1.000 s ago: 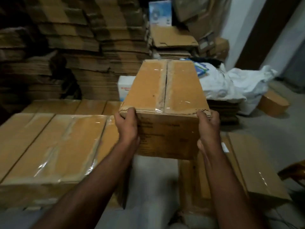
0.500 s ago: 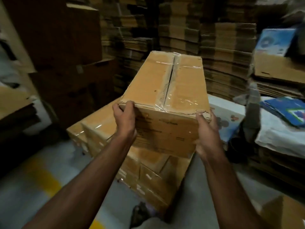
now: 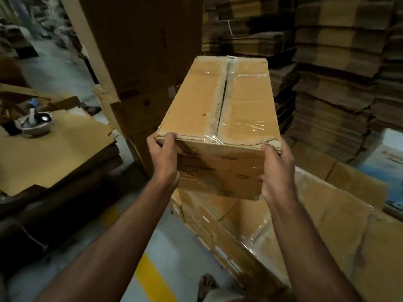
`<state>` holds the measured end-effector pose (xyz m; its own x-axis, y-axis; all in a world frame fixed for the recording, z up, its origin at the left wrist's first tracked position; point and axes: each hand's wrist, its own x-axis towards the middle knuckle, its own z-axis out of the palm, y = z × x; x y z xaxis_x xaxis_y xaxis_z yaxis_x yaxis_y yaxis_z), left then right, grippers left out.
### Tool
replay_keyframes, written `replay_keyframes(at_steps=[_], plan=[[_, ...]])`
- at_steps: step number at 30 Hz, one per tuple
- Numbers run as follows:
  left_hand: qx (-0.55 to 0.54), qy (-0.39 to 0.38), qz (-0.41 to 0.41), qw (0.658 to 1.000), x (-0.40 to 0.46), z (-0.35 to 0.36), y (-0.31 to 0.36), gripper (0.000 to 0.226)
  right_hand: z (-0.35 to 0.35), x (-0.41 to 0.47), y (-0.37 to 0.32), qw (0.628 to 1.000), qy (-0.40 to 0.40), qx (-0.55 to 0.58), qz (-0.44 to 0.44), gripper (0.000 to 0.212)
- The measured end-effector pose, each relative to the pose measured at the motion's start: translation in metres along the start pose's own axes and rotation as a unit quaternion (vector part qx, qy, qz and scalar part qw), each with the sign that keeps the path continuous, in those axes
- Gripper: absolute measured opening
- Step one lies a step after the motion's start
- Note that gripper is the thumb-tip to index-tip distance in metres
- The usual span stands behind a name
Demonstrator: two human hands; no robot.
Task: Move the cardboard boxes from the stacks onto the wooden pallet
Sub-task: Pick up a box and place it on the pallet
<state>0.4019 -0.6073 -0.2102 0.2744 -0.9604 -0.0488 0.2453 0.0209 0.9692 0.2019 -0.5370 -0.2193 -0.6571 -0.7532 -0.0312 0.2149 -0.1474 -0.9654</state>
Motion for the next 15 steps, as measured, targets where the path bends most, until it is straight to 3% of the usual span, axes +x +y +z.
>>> replay_keyframes(at_steps=[4,11,15], plan=[[0.007,-0.002,-0.02,1.0,0.093,0.001,0.01,0.04,0.076,0.046,0.014,0.999,0.009,-0.021,0.027,0.056],[0.039,-0.049,-0.05,0.997,0.232,0.006,0.007,0.044,0.173,0.111,0.05,0.997,0.041,-0.062,0.023,0.036],[0.048,-0.11,-0.069,0.99,0.324,0.012,-0.003,0.041,0.232,0.144,0.083,0.992,0.103,-0.065,0.024,0.03]])
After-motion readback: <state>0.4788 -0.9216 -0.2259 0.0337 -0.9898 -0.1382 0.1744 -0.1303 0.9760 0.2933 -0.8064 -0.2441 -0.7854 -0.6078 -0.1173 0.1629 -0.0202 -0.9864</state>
